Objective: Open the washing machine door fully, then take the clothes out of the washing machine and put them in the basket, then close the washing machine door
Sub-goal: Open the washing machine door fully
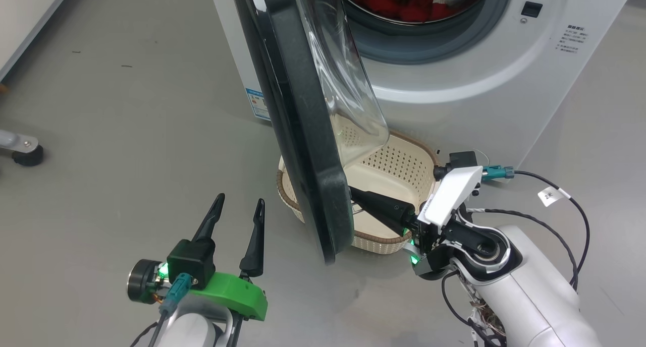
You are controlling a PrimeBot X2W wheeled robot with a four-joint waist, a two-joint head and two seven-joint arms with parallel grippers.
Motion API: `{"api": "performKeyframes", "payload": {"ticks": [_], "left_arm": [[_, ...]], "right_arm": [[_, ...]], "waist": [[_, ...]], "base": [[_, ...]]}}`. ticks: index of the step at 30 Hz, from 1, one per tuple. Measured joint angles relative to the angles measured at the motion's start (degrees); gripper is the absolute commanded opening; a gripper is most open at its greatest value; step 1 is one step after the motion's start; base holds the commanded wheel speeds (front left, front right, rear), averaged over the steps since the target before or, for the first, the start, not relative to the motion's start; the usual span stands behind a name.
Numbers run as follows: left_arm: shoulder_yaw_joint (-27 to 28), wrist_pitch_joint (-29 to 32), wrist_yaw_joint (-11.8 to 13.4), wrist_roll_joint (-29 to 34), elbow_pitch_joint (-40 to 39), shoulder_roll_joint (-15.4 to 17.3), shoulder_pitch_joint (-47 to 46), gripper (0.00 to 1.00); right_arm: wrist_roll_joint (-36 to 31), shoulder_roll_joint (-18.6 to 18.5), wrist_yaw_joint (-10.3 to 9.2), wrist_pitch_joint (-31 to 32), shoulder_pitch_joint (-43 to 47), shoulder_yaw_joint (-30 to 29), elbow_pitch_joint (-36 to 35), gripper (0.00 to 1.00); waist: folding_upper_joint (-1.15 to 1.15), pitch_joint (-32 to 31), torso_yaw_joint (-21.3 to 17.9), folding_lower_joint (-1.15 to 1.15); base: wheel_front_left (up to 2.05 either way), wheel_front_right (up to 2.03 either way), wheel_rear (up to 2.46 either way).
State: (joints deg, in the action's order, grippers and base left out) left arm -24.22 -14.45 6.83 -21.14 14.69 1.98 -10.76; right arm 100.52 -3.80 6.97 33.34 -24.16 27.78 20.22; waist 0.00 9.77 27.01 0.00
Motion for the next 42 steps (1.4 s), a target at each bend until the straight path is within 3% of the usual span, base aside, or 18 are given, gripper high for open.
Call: {"api": "performKeyframes", "payload": {"ticks": [10,27,28,29,30,34,42], "left_arm": [[0.4,0.0,0.0,0.5,-0.3,0.0,0.3,1.00],[1.7,0.0,0.0,0.6,-1.1,0.0,0.3,1.00],[1.7,0.0,0.0,0.6,-1.1,0.0,0.3,1.00],[1.7,0.0,0.0,0.6,-1.1,0.0,0.3,1.00],[1.7,0.0,0.0,0.6,-1.2,0.0,0.3,1.00],[1.9,0.0,0.0,0.6,-1.2,0.0,0.3,1.00],[2.0,0.0,0.0,0.6,-1.1,0.0,0.6,1.00]], "right_arm": [[1.4,0.1,0.00,-4.9,0.5,0.7,-0.8,0.00],[1.3,-0.3,0.00,-17.5,7.1,-13.7,-8.2,0.00],[0.4,-0.9,0.00,-18.2,7.7,-14.2,-8.7,0.39],[-0.4,-1.4,0.00,-19.2,8.4,-15.0,-9.1,0.63],[-1.2,-2.0,0.00,-20.1,9.2,-15.8,-9.5,1.00],[-3.7,-3.3,0.00,-23.0,11.3,-17.6,-10.8,1.00],[-17.1,-6.9,0.00,-33.2,14.9,-19.4,-13.5,1.00]], "waist": [[0.00,0.2,0.0,0.00],[0.00,0.3,-1.7,0.00],[0.00,0.3,-1.9,0.00],[0.00,0.2,-2.0,0.00],[0.00,0.2,-2.1,0.00],[0.00,0.2,-2.4,0.00],[0.00,-0.1,-3.1,0.00]], "base": [[0.00,0.00,0.00],[0.00,0.00,0.00],[0.00,0.00,0.00],[0.00,0.00,0.00],[0.00,0.00,0.00],[0.00,0.00,0.00],[0.00,0.00,0.00]]}}
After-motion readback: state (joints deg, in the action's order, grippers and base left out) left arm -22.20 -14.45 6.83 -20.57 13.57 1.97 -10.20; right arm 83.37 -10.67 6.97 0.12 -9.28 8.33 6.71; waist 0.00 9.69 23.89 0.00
